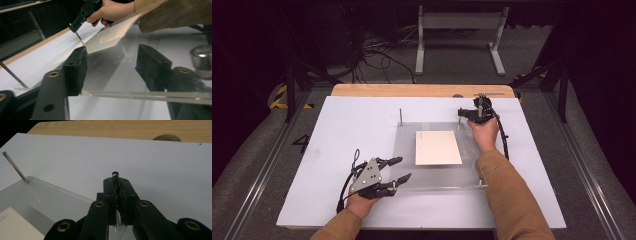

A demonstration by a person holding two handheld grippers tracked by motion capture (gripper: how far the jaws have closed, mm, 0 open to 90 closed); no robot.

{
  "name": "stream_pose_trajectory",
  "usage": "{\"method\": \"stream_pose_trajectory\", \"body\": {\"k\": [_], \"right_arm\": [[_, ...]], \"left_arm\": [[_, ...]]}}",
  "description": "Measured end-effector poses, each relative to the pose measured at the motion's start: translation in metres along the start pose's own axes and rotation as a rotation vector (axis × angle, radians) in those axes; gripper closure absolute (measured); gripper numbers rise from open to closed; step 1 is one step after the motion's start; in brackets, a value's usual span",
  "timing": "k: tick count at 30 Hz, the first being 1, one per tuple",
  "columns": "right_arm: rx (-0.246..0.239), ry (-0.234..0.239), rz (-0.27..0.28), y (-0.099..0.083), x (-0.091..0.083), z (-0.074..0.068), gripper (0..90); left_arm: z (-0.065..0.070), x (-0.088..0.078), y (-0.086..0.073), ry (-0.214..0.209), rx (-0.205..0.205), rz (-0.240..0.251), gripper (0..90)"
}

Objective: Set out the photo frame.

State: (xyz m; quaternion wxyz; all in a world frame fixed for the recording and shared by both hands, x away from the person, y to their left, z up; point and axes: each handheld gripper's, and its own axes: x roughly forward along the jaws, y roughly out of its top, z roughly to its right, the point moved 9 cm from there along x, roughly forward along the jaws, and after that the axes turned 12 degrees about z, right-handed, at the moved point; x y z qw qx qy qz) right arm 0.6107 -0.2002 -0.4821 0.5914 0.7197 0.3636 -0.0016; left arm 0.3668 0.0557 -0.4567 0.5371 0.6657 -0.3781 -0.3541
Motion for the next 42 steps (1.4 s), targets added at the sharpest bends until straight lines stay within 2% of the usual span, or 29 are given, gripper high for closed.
{"method": "stream_pose_trajectory", "body": {"k": [10, 12, 14, 15, 16, 19, 23, 28, 33, 35, 37, 42], "right_arm": [[0.023, 0.004, 0.020, -0.001, -0.002, -0.001, 83.1], [0.061, 0.015, 0.046, -0.002, -0.004, -0.001, 79.3], [0.096, 0.039, 0.081, -0.002, -0.010, 0.000, 71.2], [0.094, 0.045, 0.091, -0.002, -0.013, 0.000, 66.5], [0.094, 0.045, 0.091, -0.002, -0.013, 0.000, 66.5], [0.051, 0.061, 0.107, 0.000, -0.026, -0.002, 60.3], [0.046, 0.121, 0.147, 0.003, -0.050, -0.010, 55.7], [-0.033, 0.161, 0.169, -0.001, -0.078, -0.019, 50.4], [-0.154, 0.200, 0.175, -0.005, -0.106, -0.032, 48.5], [-0.174, 0.228, 0.197, -0.005, -0.118, -0.038, 47.5], [-0.201, 0.236, 0.205, -0.006, -0.129, -0.042, 46.8], [-0.308, 0.254, 0.216, -0.011, -0.153, -0.054, 43.9]], "left_arm": [[-0.001, 0.000, 0.002, 0.005, 0.001, -0.004, 45.9], [0.000, 0.000, 0.002, 0.005, -0.009, -0.004, 45.9], [-0.001, 0.000, 0.003, 0.002, -0.009, -0.007, 45.9], [-0.002, 0.000, 0.004, 0.001, -0.012, -0.004, 45.9], [-0.002, 0.000, 0.004, 0.001, -0.012, -0.004, 45.9], [-0.003, 0.000, 0.006, -0.005, -0.018, -0.004, 45.9], [-0.004, 0.000, 0.008, -0.010, -0.023, -0.010, 45.9], [-0.007, 0.001, 0.011, -0.014, -0.033, -0.013, 46.0], [-0.008, 0.002, 0.013, -0.019, -0.035, -0.011, 46.0], [-0.009, 0.002, 0.013, -0.019, -0.036, -0.013, 46.0], [-0.009, 0.002, 0.013, -0.021, -0.042, -0.014, 46.0], [-0.009, 0.002, 0.014, -0.022, -0.042, -0.013, 46.0]]}}
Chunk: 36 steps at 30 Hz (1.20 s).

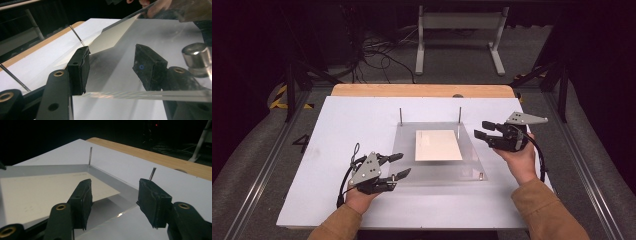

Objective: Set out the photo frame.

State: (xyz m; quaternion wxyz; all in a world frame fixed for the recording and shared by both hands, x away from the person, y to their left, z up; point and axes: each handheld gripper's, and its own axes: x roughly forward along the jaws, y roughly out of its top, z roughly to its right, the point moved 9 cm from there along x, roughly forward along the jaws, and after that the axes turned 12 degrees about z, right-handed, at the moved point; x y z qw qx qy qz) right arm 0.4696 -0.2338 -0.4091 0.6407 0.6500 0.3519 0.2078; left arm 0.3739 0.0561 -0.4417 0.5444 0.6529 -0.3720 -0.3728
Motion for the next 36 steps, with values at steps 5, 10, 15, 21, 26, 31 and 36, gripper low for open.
{"method": "stream_pose_trajectory", "body": {"k": [5, 10, 15, 21, 26, 31, 36], "right_arm": [[-0.051, 0.023, 0.007, 0.002, -0.021, -0.016, 41.6], [-0.081, 0.035, 0.012, -0.002, -0.039, -0.025, 37.0], [-0.102, 0.051, 0.001, -0.009, -0.052, -0.035, 32.7], [-0.143, 0.016, -0.040, -0.022, -0.060, -0.034, 30.5], [-0.186, 0.072, -0.051, -0.034, -0.061, -0.046, 27.1], [-0.253, 0.130, -0.070, -0.039, -0.054, -0.063, 23.6], [-0.287, 0.172, -0.034, -0.035, -0.044, -0.075, 20.2]], "left_arm": [[-0.001, 0.000, 0.001, -0.004, 0.000, -0.003, 46.0], [-0.001, 0.000, 0.002, -0.003, -0.004, -0.003, 46.0], [-0.002, 0.000, 0.003, -0.005, -0.013, -0.003, 46.0], [-0.002, 0.000, 0.003, -0.006, -0.009, -0.004, 46.0], [-0.003, 0.001, 0.005, -0.007, -0.019, -0.002, 46.0], [-0.003, 0.001, 0.005, -0.008, -0.023, -0.002, 46.0], [-0.003, 0.000, 0.005, -0.011, -0.024, -0.007, 46.0]]}}
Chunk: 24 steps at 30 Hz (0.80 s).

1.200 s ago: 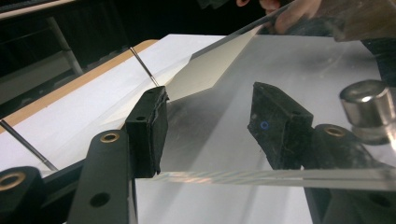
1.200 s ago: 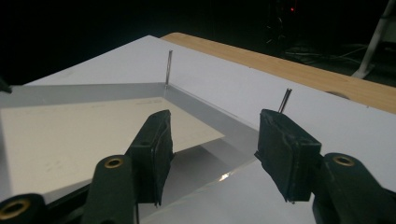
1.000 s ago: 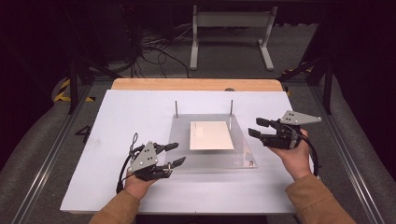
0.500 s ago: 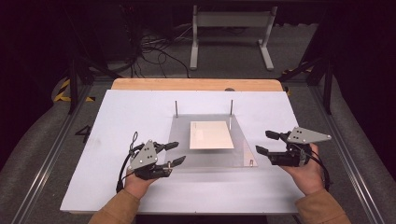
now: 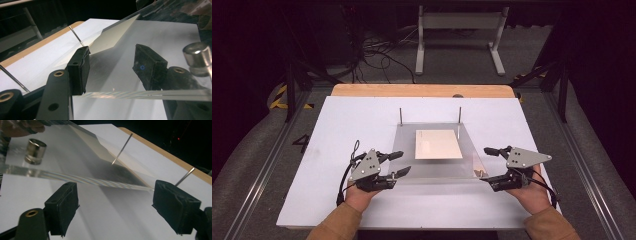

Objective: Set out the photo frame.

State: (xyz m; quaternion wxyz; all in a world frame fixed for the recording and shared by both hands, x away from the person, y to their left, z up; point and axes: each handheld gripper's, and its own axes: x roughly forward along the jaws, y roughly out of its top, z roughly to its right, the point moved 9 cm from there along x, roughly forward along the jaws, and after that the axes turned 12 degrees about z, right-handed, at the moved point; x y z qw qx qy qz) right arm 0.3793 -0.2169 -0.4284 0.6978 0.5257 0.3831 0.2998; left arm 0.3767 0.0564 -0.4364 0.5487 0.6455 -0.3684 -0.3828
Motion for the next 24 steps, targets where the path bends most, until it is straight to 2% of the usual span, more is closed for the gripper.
{"method": "stream_pose_trajectory", "body": {"k": [6, 10, 12, 18, 21, 24], "right_arm": [[-0.032, 0.019, 0.044, 0.006, 0.014, -0.005, 19.9], [-0.055, 0.041, 0.065, 0.008, 0.025, -0.009, 22.8], [-0.078, 0.046, 0.062, 0.006, 0.030, -0.009, 25.7], [-0.085, 0.038, 0.071, 0.006, 0.034, -0.006, 38.8], [-0.093, 0.044, 0.096, 0.010, 0.033, -0.005, 52.4], [-0.112, 0.033, 0.105, 0.011, 0.033, -0.004, 55.2]], "left_arm": [[0.000, 0.000, 0.000, -0.001, -0.004, 0.002, 45.9], [0.000, 0.000, 0.000, -0.001, -0.005, 0.003, 45.9], [0.000, 0.000, 0.000, -0.001, -0.005, 0.003, 45.9], [0.000, 0.001, 0.000, -0.001, -0.005, 0.003, 45.9], [-0.001, 0.001, 0.002, 0.001, -0.004, 0.014, 46.4], [-0.001, 0.002, 0.004, -0.001, 0.000, 0.014, 47.4]]}}
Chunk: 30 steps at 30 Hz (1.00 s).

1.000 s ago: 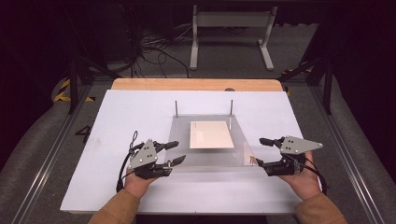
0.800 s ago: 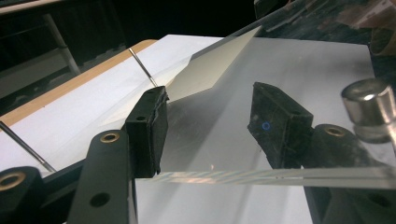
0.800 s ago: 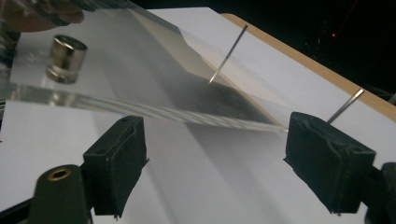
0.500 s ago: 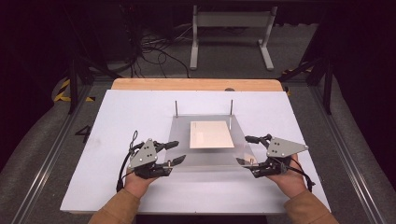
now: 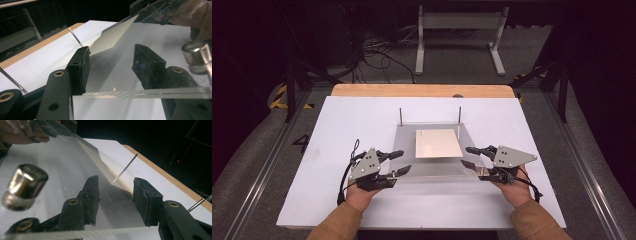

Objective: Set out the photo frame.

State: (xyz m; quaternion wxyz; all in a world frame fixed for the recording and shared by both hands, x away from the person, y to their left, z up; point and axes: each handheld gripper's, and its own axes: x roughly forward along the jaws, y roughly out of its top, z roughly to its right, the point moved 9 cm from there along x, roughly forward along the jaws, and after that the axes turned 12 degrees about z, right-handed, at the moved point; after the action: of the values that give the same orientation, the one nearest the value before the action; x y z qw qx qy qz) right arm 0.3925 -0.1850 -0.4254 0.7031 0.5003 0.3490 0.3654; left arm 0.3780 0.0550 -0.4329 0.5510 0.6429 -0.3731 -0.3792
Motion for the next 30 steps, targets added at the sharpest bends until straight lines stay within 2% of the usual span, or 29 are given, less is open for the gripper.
{"method": "stream_pose_trajectory", "body": {"k": [2, 4, 13, 25, 30], "right_arm": [[-0.013, -0.004, -0.001, 0.000, 0.000, 0.000, 56.5], [-0.054, -0.014, -0.013, 0.001, 0.000, 0.001, 59.3], [-0.057, -0.029, 0.013, 0.007, 0.002, 0.006, 59.8], [-0.075, -0.057, 0.089, 0.033, 0.002, 0.018, 59.6], [-0.104, -0.069, 0.113, 0.047, 0.002, 0.021, 59.9]], "left_arm": [[0.000, 0.000, 0.000, 0.001, 0.002, -0.001, 47.7], [0.000, 0.000, 0.001, 0.003, 0.005, 0.002, 48.7], [-0.005, 0.001, 0.012, 0.034, 0.012, 0.016, 49.4], [-0.016, 0.001, 0.044, 0.080, 0.048, 0.057, 50.5], [-0.020, -0.001, 0.059, 0.096, 0.067, 0.082, 51.8]]}}
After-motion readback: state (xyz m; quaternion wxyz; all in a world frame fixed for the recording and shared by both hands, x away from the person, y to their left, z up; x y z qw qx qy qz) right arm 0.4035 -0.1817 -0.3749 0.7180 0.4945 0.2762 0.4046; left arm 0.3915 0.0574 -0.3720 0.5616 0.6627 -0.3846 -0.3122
